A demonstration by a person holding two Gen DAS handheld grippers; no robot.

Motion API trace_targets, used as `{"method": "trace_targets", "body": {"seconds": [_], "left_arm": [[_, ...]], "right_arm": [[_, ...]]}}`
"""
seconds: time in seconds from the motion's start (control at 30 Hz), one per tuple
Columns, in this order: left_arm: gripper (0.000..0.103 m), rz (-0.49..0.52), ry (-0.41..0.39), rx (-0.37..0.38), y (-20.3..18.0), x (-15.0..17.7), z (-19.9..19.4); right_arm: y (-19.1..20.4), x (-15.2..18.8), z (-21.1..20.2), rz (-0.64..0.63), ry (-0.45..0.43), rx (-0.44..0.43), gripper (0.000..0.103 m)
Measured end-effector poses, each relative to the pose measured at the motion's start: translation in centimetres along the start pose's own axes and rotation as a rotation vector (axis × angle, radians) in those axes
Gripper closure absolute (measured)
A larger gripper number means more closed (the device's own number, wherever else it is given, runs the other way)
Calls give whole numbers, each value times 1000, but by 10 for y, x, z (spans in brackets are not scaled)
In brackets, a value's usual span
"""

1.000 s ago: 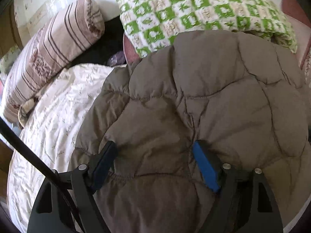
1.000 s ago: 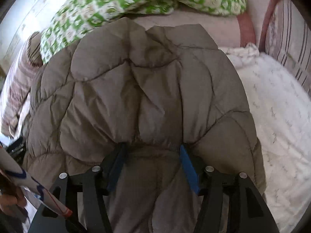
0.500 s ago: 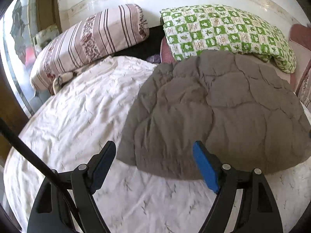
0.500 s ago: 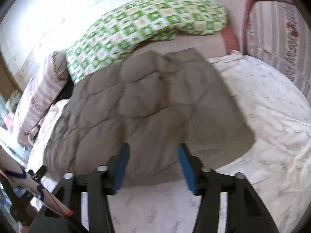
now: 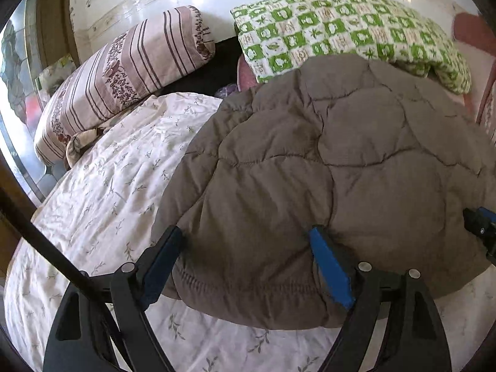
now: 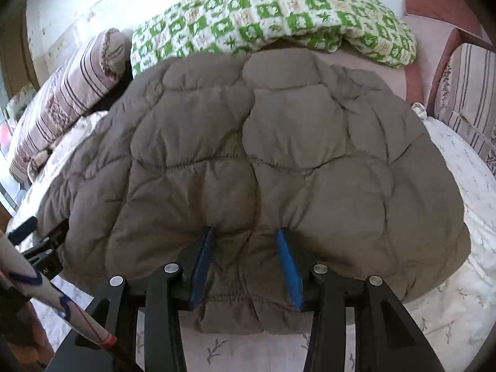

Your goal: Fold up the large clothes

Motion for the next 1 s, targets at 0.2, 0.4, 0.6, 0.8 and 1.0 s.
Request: {"method": "trace_targets", "body": {"seconds": [0.2, 0.4, 0.6, 0.8, 1.0], "left_arm": [[18, 13, -10, -28, -4, 3, 4], [18, -14, -21, -4, 0, 2, 3], [18, -16, -19, -2, 0, 2, 3], [17, -19, -20, -2, 0, 2, 4], [16, -20, -19, -2, 0, 2, 4]], "right_arm": [[2, 5, 3, -19, -8, 13, 56], [-19, -9, -35, 61, -82, -31, 56], [-79, -16, -47, 193, -97, 108, 56], [-97, -8, -29, 257, -32, 117, 55], [-101, -3, -21, 243, -6, 126, 53]]}}
Point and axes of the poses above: each gripper's, at about its wrist camera, not at the fingertips, and z roughly the way its jaws point, y to its left, x to its underside, the point moved 6 cm from there along z, roughly the way its jaws point, and after that the axes turned 9 degrees about y, right-handed, at the moved point
